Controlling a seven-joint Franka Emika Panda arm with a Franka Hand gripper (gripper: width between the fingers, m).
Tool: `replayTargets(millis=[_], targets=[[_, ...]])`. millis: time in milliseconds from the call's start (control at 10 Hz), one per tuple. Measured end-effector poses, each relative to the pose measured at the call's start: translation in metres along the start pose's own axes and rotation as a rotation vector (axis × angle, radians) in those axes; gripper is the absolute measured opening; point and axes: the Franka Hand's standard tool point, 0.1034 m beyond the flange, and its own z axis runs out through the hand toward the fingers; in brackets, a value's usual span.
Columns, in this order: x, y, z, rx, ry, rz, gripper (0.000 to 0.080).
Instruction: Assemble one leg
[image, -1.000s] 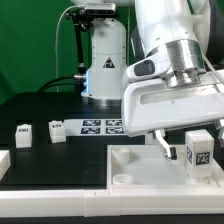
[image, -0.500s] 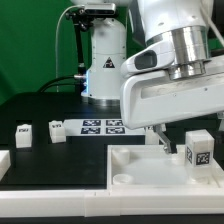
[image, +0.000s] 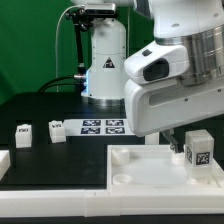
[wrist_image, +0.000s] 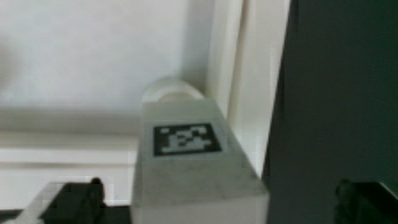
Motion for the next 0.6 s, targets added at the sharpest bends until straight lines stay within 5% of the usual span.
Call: replayTargets(millis=[500,600], targets=[[0.0046,0.0103,0.0035,-0.013,0.065,0.071,0.0649],[0.0036,0.0098,0.0047,-0.013,0.063,0.07,0.0515]])
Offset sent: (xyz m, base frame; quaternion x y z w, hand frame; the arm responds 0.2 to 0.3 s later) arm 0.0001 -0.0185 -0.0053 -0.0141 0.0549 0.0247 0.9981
